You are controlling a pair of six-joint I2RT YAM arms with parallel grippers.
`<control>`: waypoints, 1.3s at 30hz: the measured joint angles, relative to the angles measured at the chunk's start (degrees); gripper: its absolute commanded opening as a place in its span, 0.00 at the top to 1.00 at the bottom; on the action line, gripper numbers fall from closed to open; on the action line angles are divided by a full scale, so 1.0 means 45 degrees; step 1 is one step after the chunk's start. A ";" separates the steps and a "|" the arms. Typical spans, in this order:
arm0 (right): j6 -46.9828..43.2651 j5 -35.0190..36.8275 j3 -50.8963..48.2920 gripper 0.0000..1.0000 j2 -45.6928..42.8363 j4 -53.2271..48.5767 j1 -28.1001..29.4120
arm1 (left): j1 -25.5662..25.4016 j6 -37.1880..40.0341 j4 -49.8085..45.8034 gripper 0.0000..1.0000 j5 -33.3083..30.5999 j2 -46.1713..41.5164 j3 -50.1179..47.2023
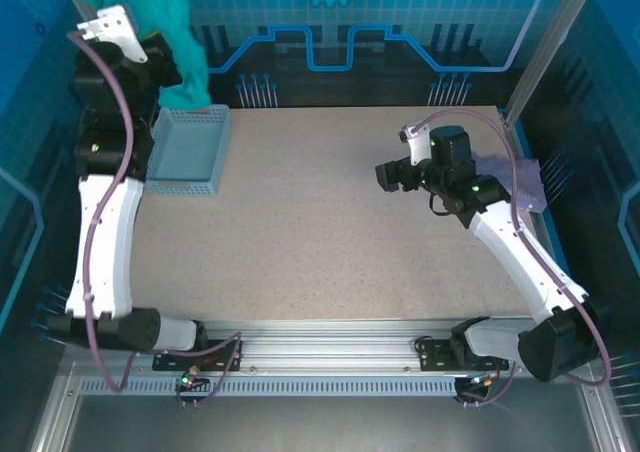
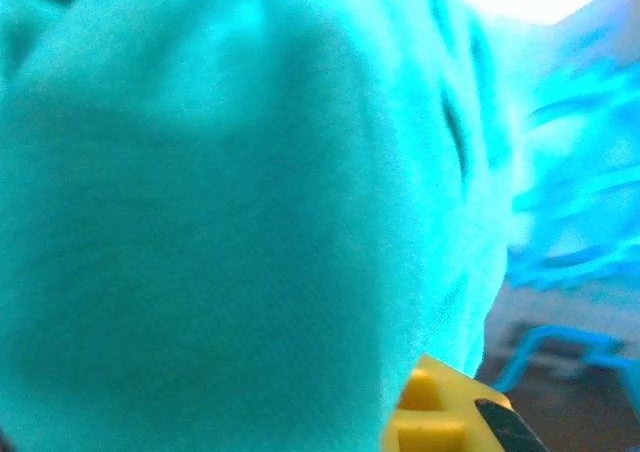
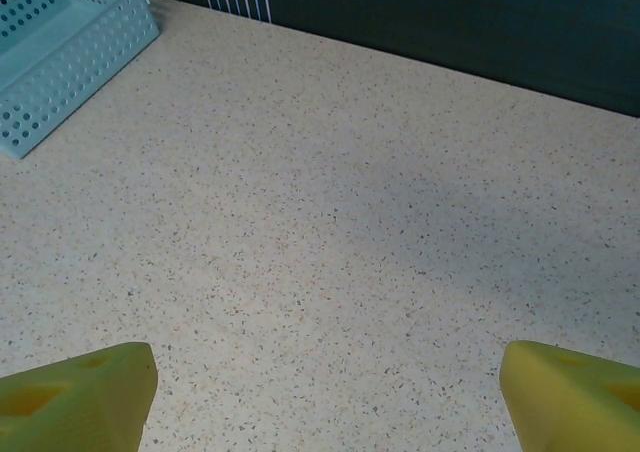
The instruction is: Fold the inside-out t-shirt
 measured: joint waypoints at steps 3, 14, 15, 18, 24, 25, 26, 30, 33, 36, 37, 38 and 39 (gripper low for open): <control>-0.0005 0.0015 0.0019 0.09 -0.0389 -0.0413 0.0000 | -0.1156 -0.0005 -0.0029 1.00 0.0267 -0.0704 0.0301; -0.0010 0.0593 0.0520 0.06 -0.1953 -0.2147 -0.0005 | -0.6324 -0.2419 0.1433 0.78 0.0379 -0.1195 -0.6382; -0.0005 0.0631 0.0520 0.06 -0.1996 -0.2268 -0.0005 | -0.6717 -0.2773 0.1719 0.65 0.0345 -0.0937 -0.7164; 0.0180 0.0724 0.0253 0.06 -0.1972 -0.2361 -0.0005 | -0.7529 -0.4070 0.2424 0.38 0.0559 0.0515 -0.8772; 0.1802 -0.0039 -0.2322 0.09 -0.1511 -0.1481 0.0476 | -0.7247 -0.4250 0.2225 0.17 0.1127 0.1807 -0.9428; 0.2205 -0.0189 -0.2953 0.10 -0.1350 -0.1180 0.0860 | -0.7072 -0.4177 0.2181 0.17 0.1219 0.1360 -0.9802; 0.2560 -0.0267 -0.3453 0.11 -0.1132 -0.0947 0.1282 | -0.6883 -0.4104 0.2079 0.18 0.1316 0.0933 -1.0156; 0.3764 -0.0291 -0.4527 0.17 0.0389 -0.0092 0.3055 | -0.5780 -0.4036 0.2108 0.23 0.2074 -0.0437 -1.1997; 0.4469 0.0160 -0.4571 0.20 0.1486 0.0466 0.3847 | -0.5620 -0.4124 0.2166 0.25 0.3036 -0.0063 -1.3085; 0.5202 0.0500 -0.4949 0.24 0.1982 0.1185 0.4299 | -0.5921 -0.4167 0.2365 0.29 0.3915 0.1069 -1.3629; 0.5445 0.0568 -0.5183 0.26 0.2069 0.1462 0.4381 | -0.6052 -0.4172 0.2458 0.30 0.4143 0.1501 -1.3653; 0.5673 0.0641 -0.5411 0.29 0.2166 0.1729 0.4430 | -0.6169 -0.4163 0.2647 0.33 0.4323 0.1880 -1.3653; 0.5882 0.0792 -0.5595 0.32 0.2317 0.1938 0.4483 | -0.6275 -0.4163 0.2841 0.36 0.4498 0.2259 -1.3629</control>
